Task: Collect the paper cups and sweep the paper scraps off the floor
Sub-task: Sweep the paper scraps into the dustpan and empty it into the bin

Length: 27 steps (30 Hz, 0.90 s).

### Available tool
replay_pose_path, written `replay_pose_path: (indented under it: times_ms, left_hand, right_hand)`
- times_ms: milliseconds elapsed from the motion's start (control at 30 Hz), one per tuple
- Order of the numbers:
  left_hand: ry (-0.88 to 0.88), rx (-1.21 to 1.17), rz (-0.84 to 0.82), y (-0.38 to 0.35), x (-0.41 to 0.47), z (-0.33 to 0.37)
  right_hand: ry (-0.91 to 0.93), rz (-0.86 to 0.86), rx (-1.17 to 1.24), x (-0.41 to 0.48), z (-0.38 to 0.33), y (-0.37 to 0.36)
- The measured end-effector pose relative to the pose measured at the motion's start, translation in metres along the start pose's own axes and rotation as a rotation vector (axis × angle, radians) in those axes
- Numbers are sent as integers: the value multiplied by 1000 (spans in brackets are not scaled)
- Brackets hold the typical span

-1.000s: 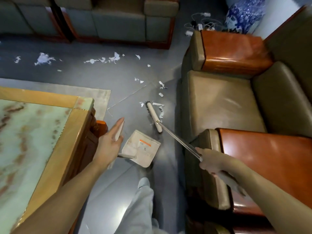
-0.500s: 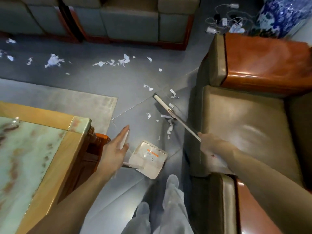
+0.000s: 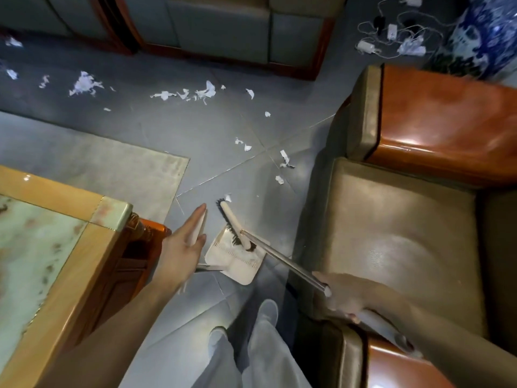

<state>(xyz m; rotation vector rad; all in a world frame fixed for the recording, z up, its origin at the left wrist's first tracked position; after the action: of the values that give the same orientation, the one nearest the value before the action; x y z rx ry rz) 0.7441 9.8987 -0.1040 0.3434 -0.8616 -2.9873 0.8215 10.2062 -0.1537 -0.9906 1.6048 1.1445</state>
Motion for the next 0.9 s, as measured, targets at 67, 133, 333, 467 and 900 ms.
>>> replay_pose_path:
  times_ms: [67, 133, 333, 467, 900]
  left_hand:
    - [7, -26, 2, 4, 0, -1]
    - [23, -50, 8, 11, -3, -4]
    - [62, -97, 71, 35, -15, -15]
    - [92, -71, 120, 58, -23, -25]
    - [136, 60, 155, 147, 18, -93]
  right_hand:
    - [4, -17, 58, -16, 0, 5]
    - [2, 2, 23, -28, -1, 11]
    - [43, 112, -114, -33, -21, 54]
    - [23, 176, -125, -9, -52, 90]
    - [-5, 192, -268, 68, -190, 58]
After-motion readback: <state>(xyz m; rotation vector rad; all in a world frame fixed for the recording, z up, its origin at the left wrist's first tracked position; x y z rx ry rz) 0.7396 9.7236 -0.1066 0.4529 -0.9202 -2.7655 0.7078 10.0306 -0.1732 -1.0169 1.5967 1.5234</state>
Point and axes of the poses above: each hand's wrist, its own x-axis towards the middle knuckle, its own y-axis out of the back of the hand, z = x × y, the point moved 9 cm from there along x, towards the middle knuckle, and after that the axes turned 4 degrees about -y, right-handed, at the moved point
